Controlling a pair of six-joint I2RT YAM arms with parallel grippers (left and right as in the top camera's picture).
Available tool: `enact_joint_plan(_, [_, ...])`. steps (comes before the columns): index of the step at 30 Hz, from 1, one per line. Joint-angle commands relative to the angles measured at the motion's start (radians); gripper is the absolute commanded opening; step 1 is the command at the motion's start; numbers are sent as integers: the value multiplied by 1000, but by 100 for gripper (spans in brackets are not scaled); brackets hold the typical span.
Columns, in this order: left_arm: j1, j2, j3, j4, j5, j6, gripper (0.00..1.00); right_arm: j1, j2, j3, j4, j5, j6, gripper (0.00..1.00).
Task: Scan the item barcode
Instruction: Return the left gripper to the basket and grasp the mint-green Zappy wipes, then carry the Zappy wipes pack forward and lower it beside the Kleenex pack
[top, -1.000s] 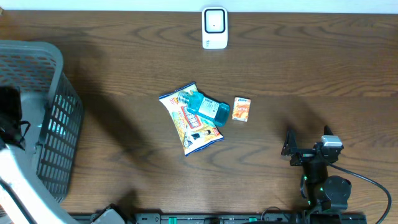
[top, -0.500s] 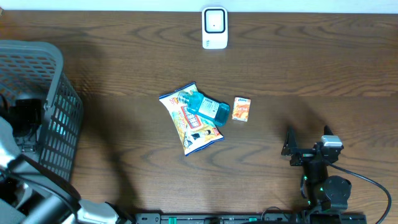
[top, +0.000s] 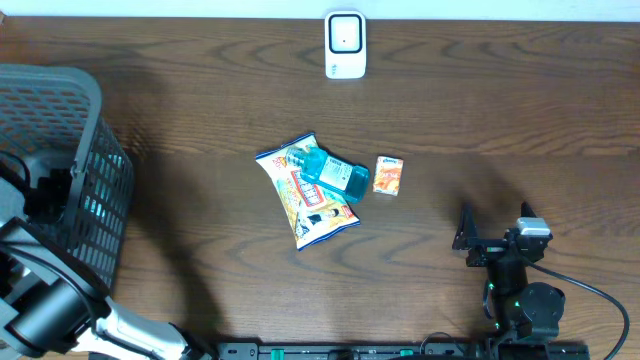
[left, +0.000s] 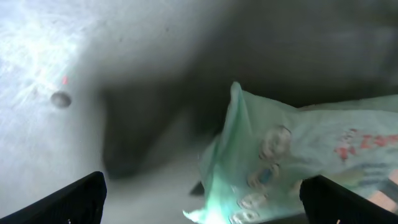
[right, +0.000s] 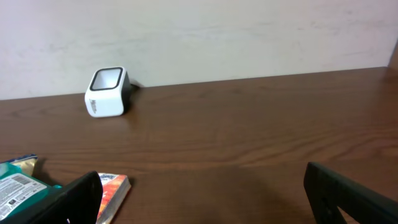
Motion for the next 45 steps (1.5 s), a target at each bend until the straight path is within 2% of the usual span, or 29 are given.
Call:
enact_joint_plan(1, [2, 54, -11, 2, -4, 52, 97, 9, -2, -2, -3, 2, -13, 99])
enact_joint_plan(7, [-12, 108, -11, 38, -3, 132, 86, 9, -2, -2, -3, 2, -13, 99])
enact_joint_plan(8, [-14, 116, -11, 42, -3, 138, 82, 9, -2, -2, -3, 2, -13, 99])
enact_joint_plan(14, [-41, 140, -10, 53, -3, 152, 40, 9, -2, -2, -3, 2, -13, 99])
enact_joint_plan(17, [-43, 139, -10, 56, -3, 182, 13, 9, -2, -2, -3, 2, -13, 99])
enact_joint_plan(18, [-43, 139, -10, 56, -3, 192, 9, 9, -2, -2, -3, 2, -13, 99])
enact_joint_plan(23, [-16, 92, -9, 55, -6, 204, 7, 9, -2, -2, -3, 2, -13, 99])
enact_joint_plan(28, [48, -58, -8, 56, -7, 175, 7, 9, -2, -2, -3, 2, -13, 99])
enact_joint_plan(34, [127, -315, -8, 60, -6, 61, 7, 9, -2, -2, -3, 2, -13, 99])
enact_joint_plan(40, [132, -518, -8, 24, 21, -165, 7, 9, -2, -2, -3, 2, -13, 99])
enact_joint_plan(43, [129, -616, -8, 48, 137, -194, 7, 9, -2, -2, -3, 2, -13, 99])
enact_joint_plan(45, [117, -679, -8, 60, 157, -188, 7, 9, -2, -2, -3, 2, -13, 99])
